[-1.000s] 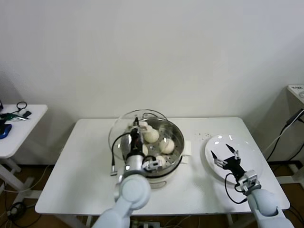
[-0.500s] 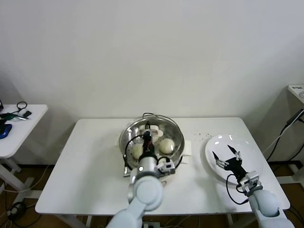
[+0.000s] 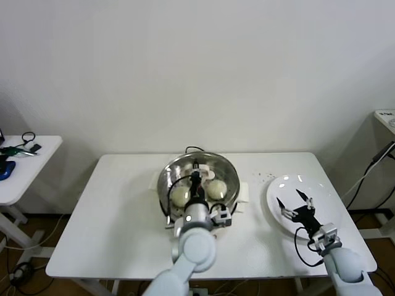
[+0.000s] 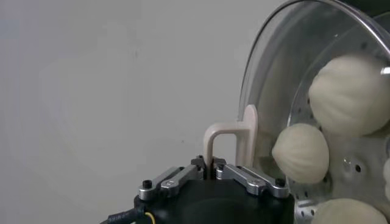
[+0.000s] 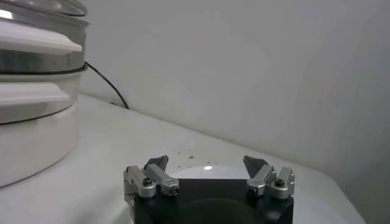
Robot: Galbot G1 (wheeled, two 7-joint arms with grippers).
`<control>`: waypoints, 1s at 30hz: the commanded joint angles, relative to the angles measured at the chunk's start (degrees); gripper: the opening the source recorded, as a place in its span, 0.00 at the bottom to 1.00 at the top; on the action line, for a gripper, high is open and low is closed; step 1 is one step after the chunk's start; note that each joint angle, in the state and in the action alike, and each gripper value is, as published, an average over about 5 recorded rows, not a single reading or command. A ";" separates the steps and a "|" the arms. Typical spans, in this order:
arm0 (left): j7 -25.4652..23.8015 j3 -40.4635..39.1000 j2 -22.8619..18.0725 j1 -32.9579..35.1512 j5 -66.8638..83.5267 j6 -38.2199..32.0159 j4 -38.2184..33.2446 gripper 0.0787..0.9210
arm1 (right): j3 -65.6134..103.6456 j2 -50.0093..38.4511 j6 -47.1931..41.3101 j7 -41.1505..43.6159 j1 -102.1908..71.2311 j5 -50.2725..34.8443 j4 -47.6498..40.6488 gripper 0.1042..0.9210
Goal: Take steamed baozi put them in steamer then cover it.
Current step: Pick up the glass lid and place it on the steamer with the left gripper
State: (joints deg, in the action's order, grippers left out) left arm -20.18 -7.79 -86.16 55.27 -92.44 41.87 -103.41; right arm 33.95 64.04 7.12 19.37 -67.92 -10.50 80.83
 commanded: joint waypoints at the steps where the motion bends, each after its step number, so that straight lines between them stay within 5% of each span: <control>1: -0.12 -0.21 -0.40 -0.13 -0.72 -0.17 1.56 0.09 | 0.27 0.02 0.11 0.25 -0.19 0.01 -0.19 0.88; 30: 1.65 -0.37 0.28 2.06 -0.33 -0.56 1.26 0.13 | 0.93 0.23 -0.82 1.50 -0.04 -1.22 -0.34 0.88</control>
State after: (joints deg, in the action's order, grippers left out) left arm -18.29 -8.07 -86.12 56.98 -93.70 41.12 -101.39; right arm 34.88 64.21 7.18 21.03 -68.07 -10.56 80.13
